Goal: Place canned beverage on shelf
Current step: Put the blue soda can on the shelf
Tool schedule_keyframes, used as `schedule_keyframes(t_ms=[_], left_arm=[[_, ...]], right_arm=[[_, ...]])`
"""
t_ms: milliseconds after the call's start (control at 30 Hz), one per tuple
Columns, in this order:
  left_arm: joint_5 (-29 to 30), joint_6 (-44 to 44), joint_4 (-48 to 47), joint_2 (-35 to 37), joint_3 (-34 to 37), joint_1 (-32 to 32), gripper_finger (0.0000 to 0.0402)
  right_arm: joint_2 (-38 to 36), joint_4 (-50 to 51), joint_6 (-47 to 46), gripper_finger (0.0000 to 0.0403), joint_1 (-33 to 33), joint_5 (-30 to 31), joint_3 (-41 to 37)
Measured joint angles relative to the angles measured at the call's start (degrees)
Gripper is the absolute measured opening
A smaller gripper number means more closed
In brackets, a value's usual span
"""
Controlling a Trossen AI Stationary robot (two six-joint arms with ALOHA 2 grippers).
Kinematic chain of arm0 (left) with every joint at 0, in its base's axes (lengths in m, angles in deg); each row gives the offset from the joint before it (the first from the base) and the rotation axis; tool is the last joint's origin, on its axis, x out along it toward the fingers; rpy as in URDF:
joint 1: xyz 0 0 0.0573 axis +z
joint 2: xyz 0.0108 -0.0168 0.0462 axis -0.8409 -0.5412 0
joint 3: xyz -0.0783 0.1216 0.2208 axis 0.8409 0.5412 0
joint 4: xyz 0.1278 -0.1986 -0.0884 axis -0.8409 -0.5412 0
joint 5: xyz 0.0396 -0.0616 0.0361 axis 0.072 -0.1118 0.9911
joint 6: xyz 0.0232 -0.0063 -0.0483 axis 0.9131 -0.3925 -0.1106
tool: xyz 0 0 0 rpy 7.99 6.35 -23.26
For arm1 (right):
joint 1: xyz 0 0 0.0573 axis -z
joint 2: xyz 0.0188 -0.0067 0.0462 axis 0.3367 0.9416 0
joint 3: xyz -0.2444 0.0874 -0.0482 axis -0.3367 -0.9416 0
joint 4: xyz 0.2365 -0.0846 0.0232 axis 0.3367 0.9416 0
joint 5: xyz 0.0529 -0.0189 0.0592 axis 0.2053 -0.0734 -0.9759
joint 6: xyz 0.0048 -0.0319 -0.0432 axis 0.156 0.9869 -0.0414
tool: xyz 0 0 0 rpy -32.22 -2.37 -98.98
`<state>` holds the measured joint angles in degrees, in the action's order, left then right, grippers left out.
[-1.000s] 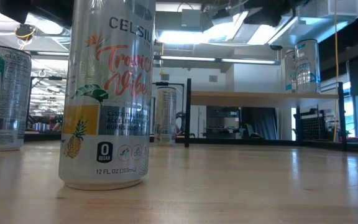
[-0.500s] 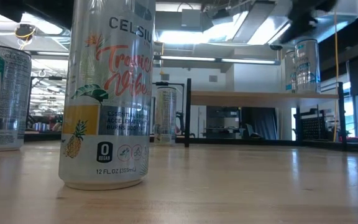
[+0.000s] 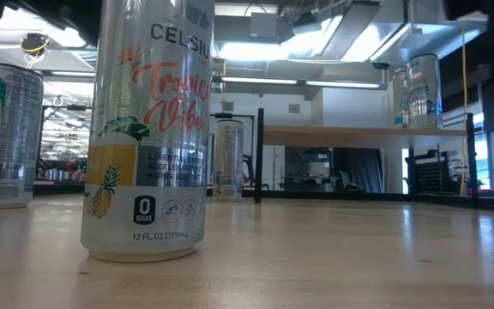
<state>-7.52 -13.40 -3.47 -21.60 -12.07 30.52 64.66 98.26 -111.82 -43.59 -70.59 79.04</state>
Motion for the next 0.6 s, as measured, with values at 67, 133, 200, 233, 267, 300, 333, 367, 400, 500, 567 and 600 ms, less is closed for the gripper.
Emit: schedule_keyframes(t_ms=[67,133,200,233,267,300,333,367,400,500,567,600], left_arm=[[0.8,-0.8,0.0,0.0,0.0,-0.6,0.0247],[1.8,-1.7,-0.2,0.0,0.0,-1.1,0.0247],[2.3,-2.8,-0.4,0.0,0.0,-1.4,0.0247],[2.6,-3.5,-0.6,0.0,0.0,-1.5,0.0247],[2.9,-4.0,-0.6,0.0,0.0,-1.7,0.0247],[3.2,-4.5,-0.8,0.0,0.0,-1.8,0.0247],[3.3,-4.9,-0.9,0.0,0.0,-1.9,0.0247],[3.3,-5.0,-1.0,0.0,0.0,-1.9,0.0247],[3.3,-5.1,-1.1,0.0,0.0,-1.9,0.0247],[3.4,-5.3,-1.1,0.0,0.0,-1.9,0.0247],[3.4,-5.2,-1.1,0.0,0.0,-1.9,0.0247],[3.4,-5.2,-1.1,0.0,0.0,-1.8,0.0247]], right_arm=[[0.8,2.8,-4.5,0.0362,-2.2,0.0,0.0],[1.9,5.9,-8.3,0.0362,-4.2,0.0,0.0],[3.1,7.6,-11.0,0.0362,-6.0,-0.2,0.0],[3.7,7.7,-12.3,0.0362,-6.9,-0.5,0.0],[4.4,7.7,-13.1,0.0362,-7.9,-0.7,-0.1],[5.0,7.7,-13.5,0.0362,-8.7,-1.1,-0.3],[5.6,7.6,-13.8,0.0362,-9.3,-1.1,-0.5],[6.3,7.6,-14.3,0.0362,-9.8,-1.3,-0.9],[6.9,7.6,-15.0,0.0362,-10.2,-1.9,-1.4],[8.3,6.2,-16.4,0.0362,-11.1,-4.0,-3.4],[8.8,3.8,-16.3,0.0362,-11.4,-4.9,-4.6],[9.0,3.0,-16.3,0.0362,-11.4,-5.1,-5.2]])
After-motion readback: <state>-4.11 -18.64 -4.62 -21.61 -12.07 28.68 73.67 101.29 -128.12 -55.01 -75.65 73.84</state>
